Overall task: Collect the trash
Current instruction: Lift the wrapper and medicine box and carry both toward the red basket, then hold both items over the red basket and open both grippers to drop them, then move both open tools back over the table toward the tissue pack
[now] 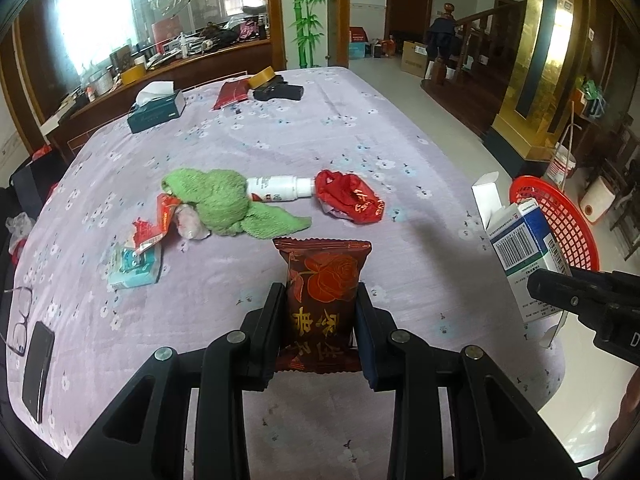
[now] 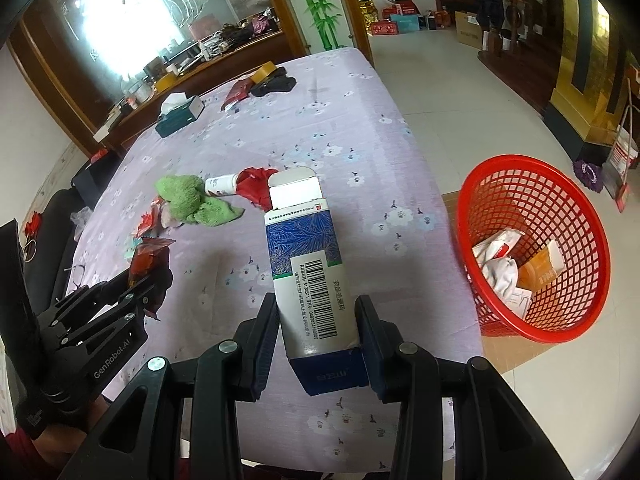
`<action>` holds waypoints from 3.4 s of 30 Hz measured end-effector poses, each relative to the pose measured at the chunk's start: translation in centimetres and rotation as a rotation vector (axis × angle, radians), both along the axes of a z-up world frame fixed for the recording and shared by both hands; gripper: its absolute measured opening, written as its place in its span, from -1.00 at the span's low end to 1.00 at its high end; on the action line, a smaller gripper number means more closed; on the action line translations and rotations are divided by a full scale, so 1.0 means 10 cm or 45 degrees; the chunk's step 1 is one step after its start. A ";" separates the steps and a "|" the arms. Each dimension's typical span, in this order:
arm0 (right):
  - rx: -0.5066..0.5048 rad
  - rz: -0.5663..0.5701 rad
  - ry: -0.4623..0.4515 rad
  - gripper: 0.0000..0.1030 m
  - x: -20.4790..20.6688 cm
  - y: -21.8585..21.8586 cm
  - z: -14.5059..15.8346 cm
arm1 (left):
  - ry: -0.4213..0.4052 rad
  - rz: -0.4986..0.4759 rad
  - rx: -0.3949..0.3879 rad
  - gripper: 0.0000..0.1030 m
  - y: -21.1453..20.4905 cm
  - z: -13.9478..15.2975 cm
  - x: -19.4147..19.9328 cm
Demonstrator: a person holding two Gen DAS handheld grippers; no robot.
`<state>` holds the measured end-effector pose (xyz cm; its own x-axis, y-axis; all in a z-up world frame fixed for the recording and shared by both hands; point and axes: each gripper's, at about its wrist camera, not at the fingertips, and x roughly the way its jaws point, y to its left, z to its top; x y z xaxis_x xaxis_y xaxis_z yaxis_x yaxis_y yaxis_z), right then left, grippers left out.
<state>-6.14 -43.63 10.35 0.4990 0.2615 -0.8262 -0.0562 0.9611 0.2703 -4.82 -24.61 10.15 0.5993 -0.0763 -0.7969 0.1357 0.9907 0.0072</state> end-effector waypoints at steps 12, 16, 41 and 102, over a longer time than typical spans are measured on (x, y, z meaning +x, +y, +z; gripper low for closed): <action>0.019 -0.105 -0.001 -0.18 -0.10 -0.32 0.03 | -0.019 -0.107 0.031 -0.39 -0.37 0.03 0.05; 0.027 -0.150 -0.002 -0.18 -0.14 -0.47 0.04 | -0.027 -0.150 0.037 -0.39 -0.52 0.05 0.08; 0.076 -0.545 -0.051 -0.17 -0.36 -1.80 0.24 | 0.014 -0.531 -0.102 -0.39 -1.87 0.34 0.30; 0.093 -0.066 -0.017 0.04 -0.05 0.08 0.38 | 0.171 0.367 -0.355 0.24 2.69 -0.44 0.86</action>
<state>-6.60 -42.80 14.17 0.5242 0.2944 -0.7991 -0.0109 0.9406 0.3394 3.82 2.29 5.78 0.5201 -0.1444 -0.8418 -0.1654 0.9499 -0.2652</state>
